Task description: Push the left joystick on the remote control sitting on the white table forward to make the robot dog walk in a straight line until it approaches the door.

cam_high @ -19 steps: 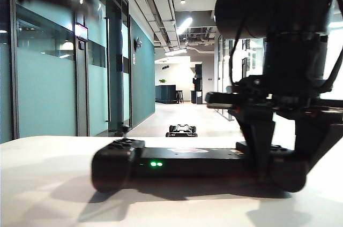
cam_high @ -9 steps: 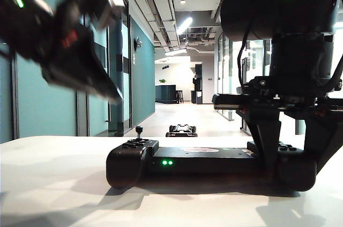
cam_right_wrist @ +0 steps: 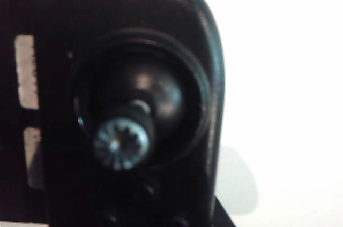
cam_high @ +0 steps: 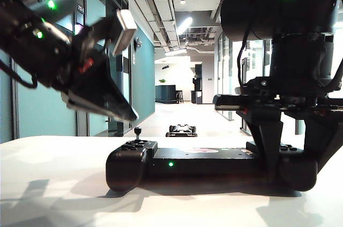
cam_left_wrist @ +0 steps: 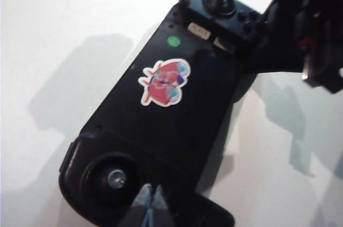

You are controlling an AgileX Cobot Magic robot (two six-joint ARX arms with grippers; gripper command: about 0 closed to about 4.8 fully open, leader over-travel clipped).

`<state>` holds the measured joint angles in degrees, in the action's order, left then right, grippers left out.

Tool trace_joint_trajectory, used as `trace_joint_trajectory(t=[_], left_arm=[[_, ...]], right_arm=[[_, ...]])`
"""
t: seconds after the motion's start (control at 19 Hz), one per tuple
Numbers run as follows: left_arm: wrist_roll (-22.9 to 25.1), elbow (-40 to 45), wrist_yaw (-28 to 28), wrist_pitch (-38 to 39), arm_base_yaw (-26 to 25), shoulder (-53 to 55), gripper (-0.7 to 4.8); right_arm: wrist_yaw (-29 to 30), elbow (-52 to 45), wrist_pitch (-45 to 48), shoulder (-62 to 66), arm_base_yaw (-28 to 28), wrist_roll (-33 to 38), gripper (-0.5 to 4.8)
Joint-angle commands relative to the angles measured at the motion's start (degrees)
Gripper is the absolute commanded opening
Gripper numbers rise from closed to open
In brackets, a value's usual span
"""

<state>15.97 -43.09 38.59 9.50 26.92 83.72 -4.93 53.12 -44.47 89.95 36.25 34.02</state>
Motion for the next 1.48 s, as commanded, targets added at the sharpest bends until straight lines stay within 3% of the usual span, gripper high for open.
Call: trace_joint_trajectory(t=[0.05, 0.84, 1.48], left_arm=[[0.31, -0.11, 1.36, -2.1, 0.07, 1.95, -0.05], [-2.05, -0.11, 1.03, -9.64, 0.07, 7.28, -0.05], [-2.08, -0.11, -0.37, -10.32, 0.07, 7.54, -0.05]], right_arm=[[0.37, -0.02, 1.44, -0.13, 0.02, -0.02, 1.98], [0.59, -0.02, 1.44, -0.13, 0.02, -0.02, 1.98], [0.57, -0.02, 1.42, -0.13, 0.02, -0.04, 1.98]])
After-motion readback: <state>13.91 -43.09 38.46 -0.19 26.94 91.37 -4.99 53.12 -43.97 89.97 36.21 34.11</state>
